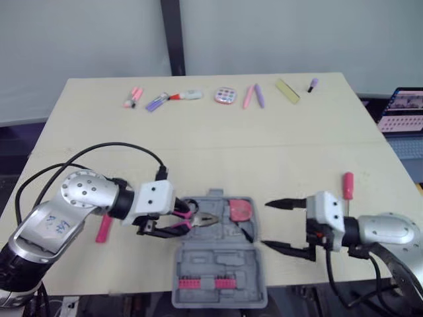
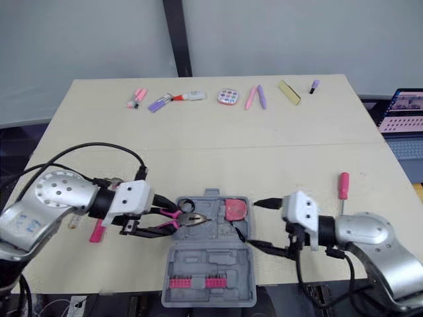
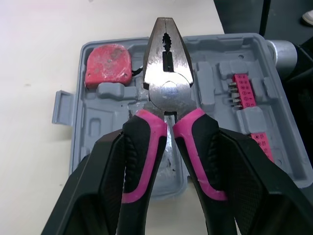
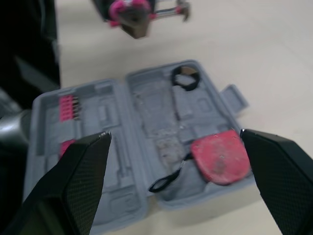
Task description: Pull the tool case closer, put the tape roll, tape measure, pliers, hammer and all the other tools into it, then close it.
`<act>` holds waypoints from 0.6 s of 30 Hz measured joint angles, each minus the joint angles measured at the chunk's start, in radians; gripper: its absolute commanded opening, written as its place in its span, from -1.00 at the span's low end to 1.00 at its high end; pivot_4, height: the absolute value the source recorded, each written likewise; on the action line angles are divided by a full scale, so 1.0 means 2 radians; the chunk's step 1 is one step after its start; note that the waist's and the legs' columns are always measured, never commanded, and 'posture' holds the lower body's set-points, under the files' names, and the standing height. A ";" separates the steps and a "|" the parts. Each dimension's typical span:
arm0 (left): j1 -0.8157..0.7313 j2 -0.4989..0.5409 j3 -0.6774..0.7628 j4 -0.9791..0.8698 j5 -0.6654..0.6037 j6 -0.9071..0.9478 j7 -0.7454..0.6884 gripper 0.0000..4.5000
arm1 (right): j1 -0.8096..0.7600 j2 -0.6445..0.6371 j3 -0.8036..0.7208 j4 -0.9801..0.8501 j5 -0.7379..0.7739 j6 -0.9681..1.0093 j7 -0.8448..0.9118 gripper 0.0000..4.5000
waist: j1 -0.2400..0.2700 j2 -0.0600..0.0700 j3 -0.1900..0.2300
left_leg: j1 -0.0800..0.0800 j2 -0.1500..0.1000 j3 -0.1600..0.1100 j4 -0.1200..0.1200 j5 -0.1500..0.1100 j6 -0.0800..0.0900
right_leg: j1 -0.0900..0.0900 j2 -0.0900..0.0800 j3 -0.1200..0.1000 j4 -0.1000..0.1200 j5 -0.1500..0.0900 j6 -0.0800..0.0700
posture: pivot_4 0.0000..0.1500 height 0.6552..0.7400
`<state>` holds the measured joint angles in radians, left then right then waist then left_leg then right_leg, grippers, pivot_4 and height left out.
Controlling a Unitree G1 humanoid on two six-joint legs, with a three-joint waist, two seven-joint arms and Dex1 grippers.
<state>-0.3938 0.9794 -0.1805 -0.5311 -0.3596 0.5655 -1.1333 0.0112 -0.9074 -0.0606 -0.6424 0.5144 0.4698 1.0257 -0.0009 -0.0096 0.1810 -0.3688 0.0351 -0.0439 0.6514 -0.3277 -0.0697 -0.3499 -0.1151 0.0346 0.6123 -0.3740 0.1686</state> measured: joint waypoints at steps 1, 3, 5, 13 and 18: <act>-0.006 -0.004 -0.008 0.003 0.004 0.001 0.000 0.03 | -0.009 -0.006 0.009 -0.010 -0.001 0.017 -0.007 1.00 | 0.000 0.000 0.000 | -0.001 0.000 0.000 0.000 0.000 0.000 | -0.001 0.000 0.000 0.000 0.000 0.000 | 1.00 1.00; -0.024 -0.018 -0.027 0.017 0.014 0.002 0.000 0.03 | -0.036 -0.006 0.028 -0.025 0.002 0.057 -0.030 1.00 | 0.000 0.000 0.000 | -0.001 0.000 0.000 0.001 0.000 0.000 | -0.002 0.000 0.000 0.001 0.000 0.000 | 1.00 1.00; -0.039 -0.033 -0.044 0.024 0.025 0.002 0.000 0.03 | -0.062 0.003 0.042 -0.046 0.008 0.089 -0.054 1.00 | 0.000 0.000 0.000 | -0.002 0.000 0.000 0.001 0.001 0.000 | -0.003 0.000 0.000 0.003 0.000 0.000 | 1.00 1.00; -0.070 -0.067 -0.090 0.055 0.050 0.003 -0.003 0.03 | -0.125 0.042 0.106 -0.071 0.003 0.177 -0.136 1.00 | 0.000 0.000 0.000 | -0.003 0.000 0.000 0.001 0.001 0.000 | -0.004 0.000 0.000 0.004 0.000 0.000 | 1.00 1.00; -0.085 -0.083 -0.101 0.071 0.065 -0.006 -0.008 0.03 | -0.141 0.049 0.123 -0.073 -0.001 0.205 -0.158 1.00 | 0.000 0.000 0.000 | -0.003 0.000 0.000 0.001 0.001 0.000 | -0.004 0.000 0.000 0.005 0.000 0.000 | 1.00 1.00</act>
<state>-0.5630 0.8125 -0.3829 -0.3888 -0.2290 0.5529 -1.1484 -0.2704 -0.8089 0.1851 -0.7885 0.5121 0.8795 0.7094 -0.0008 -0.0097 0.1810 -0.3744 0.0349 -0.0438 0.6533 -0.3259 -0.0696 -0.3581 -0.1153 0.0349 0.6217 -0.3740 0.1685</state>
